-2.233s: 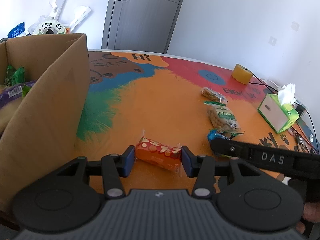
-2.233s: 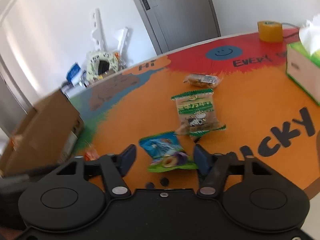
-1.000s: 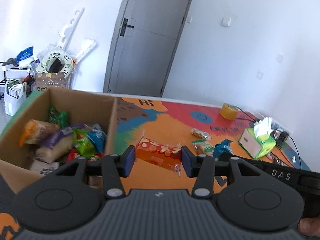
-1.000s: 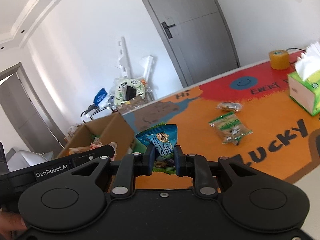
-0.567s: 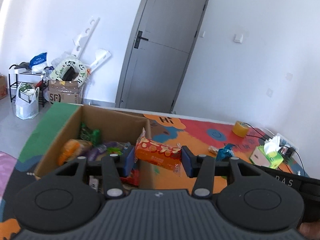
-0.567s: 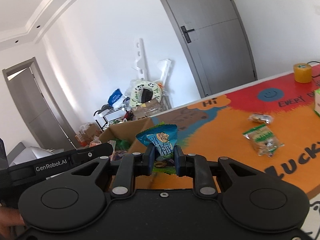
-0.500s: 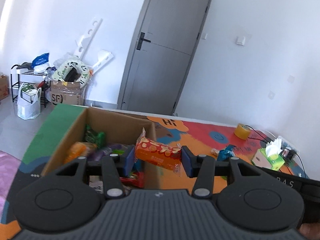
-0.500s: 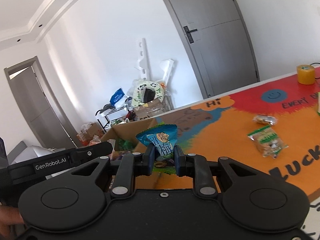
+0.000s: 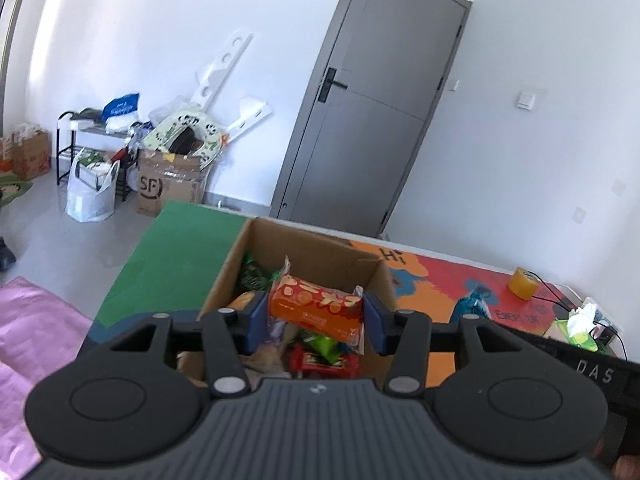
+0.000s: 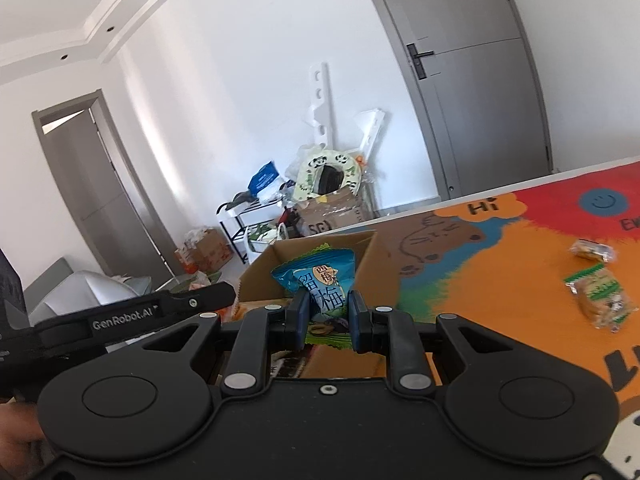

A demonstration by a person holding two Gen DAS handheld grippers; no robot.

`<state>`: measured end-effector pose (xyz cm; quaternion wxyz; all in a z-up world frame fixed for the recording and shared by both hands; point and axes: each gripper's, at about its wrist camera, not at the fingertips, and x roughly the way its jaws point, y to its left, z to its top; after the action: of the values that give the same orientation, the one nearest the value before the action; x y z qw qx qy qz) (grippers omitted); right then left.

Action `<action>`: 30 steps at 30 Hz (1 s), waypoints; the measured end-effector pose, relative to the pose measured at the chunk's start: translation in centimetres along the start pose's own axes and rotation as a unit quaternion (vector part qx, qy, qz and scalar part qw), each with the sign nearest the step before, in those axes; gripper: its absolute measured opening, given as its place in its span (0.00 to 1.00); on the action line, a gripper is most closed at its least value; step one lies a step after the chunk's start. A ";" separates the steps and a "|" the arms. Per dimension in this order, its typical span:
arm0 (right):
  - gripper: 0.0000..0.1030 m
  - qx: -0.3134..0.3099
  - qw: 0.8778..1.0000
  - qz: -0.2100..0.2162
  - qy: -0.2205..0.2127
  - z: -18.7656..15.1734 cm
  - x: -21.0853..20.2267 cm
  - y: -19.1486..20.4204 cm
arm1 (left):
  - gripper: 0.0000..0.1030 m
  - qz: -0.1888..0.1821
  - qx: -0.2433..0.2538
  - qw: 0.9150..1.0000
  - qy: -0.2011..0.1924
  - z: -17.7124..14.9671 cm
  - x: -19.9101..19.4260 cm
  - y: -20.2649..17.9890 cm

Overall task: Organize snacks
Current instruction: 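Carry both packets over the cardboard box and open both tools inside, then move both tools back toward the last two snacks on the mat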

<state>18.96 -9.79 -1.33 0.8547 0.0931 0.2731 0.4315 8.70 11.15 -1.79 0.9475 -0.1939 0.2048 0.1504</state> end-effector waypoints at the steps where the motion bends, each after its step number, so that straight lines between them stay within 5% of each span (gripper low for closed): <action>1: 0.21 -0.002 1.000 0.002 0.002 0.1 0.3 0.3 | 0.48 0.002 -0.003 1.000 0.004 0.0 0.1 0.3; 6: 0.21 -0.007 1.000 0.013 0.011 0.1 1.5 1.5 | 0.66 -0.009 -0.027 0.999 0.021 0.3 0.4 2.0; 13: 0.22 -0.010 0.999 0.024 0.024 0.2 2.8 2.8 | 0.68 0.015 -0.037 0.999 0.006 0.9 -0.3 3.8; 17: 0.36 -0.004 0.999 0.018 0.029 0.2 3.2 3.2 | 0.70 0.020 -0.038 0.999 0.005 0.8 -0.5 4.1; 30: 0.55 0.026 0.999 -0.037 0.028 -1.0 0.2 0.2 | 0.79 0.016 -0.022 1.000 0.012 0.2 -0.3 2.3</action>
<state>18.33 -9.60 -2.12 0.8594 0.0930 0.3110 0.3950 7.64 13.19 -2.18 0.9382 -0.2127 0.2154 0.1674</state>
